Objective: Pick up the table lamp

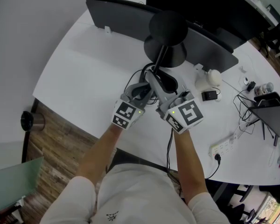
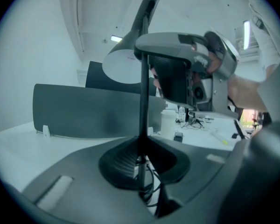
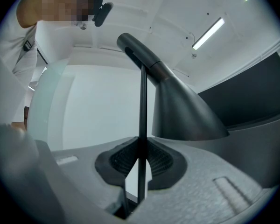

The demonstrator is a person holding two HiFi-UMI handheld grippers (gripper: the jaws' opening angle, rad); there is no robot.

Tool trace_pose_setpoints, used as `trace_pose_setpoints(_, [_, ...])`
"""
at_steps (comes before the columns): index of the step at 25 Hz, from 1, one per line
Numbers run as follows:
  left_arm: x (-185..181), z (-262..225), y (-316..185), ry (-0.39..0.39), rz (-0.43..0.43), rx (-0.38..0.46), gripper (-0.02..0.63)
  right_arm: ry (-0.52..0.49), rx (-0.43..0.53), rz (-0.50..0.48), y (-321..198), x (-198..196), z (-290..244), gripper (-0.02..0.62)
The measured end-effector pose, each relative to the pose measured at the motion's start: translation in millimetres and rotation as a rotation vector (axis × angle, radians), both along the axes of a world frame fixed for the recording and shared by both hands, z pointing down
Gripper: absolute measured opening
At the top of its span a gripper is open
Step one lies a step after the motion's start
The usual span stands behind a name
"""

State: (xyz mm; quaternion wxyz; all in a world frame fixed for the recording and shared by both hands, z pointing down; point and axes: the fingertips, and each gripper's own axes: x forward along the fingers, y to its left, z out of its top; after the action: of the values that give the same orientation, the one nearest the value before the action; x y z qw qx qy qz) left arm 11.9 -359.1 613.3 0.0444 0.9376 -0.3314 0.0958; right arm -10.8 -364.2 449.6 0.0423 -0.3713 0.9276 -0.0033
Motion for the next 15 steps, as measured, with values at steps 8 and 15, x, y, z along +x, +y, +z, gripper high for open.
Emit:
trace_pose_setpoints(8, [-1,-23,10,-0.001,-0.018,-0.005,0.048,0.003,0.019,-0.021,11,-2,-22,0.044])
trace_pose_setpoints(15, [1,-46,17,0.013,-0.032,0.019,0.048,0.002,0.035,-0.041,22,0,-46,0.044])
